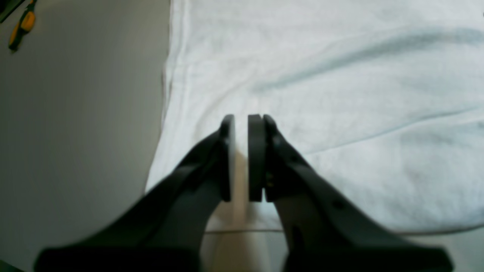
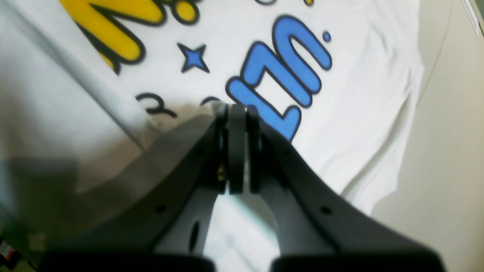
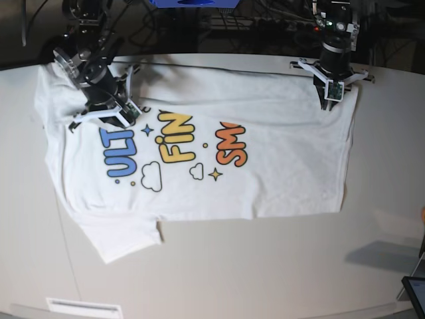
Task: Fold the T-shirt properly
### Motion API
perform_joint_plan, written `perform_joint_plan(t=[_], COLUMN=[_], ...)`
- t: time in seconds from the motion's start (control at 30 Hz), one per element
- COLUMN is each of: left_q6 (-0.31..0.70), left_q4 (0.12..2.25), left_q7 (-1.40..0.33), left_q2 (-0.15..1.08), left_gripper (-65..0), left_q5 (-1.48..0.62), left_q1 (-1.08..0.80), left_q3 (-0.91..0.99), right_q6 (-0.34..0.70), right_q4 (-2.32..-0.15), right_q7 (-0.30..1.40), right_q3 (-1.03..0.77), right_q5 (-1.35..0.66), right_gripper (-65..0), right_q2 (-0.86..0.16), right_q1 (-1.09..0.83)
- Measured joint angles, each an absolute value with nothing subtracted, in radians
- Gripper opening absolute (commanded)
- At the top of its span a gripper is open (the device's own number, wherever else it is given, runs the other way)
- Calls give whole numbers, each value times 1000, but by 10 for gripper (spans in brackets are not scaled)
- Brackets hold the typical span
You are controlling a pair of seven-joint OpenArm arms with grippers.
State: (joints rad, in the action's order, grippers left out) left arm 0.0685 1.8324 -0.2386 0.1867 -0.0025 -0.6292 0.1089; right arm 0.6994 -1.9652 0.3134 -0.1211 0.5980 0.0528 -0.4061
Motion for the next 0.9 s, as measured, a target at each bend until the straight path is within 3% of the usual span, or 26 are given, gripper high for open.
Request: perform_joint_plan(t=[0.4, 0.5, 0.73, 0.8, 0.9], left_q6=[68, 68, 68, 68, 68], left_q4=[1774, 1774, 1790, 1826, 1888], left_q7=[-239, -239, -244, -243, -234], left_q2=[186, 186, 186, 187, 188], left_gripper=[-593, -593, -593, -593, -593], left_q5=[-2, -2, -2, -3, -3], left_q1=[-632, -631, -622, -624, -620], left_q3=[109, 109, 109, 109, 110], right_q6=[696, 696, 696, 693, 608], right_q4=[-1906, -1886, -1900, -1938, -1973], right_q7=[379, 380, 379, 366, 369], right_q3=[-54, -54, -58, -89, -251], right_q5=[605, 606, 606, 598, 602], right_gripper=[-644, -591, -384, -376, -377], right_q2=[50, 50, 38, 14, 22], right_q1=[-336, -336, -334, -332, -315])
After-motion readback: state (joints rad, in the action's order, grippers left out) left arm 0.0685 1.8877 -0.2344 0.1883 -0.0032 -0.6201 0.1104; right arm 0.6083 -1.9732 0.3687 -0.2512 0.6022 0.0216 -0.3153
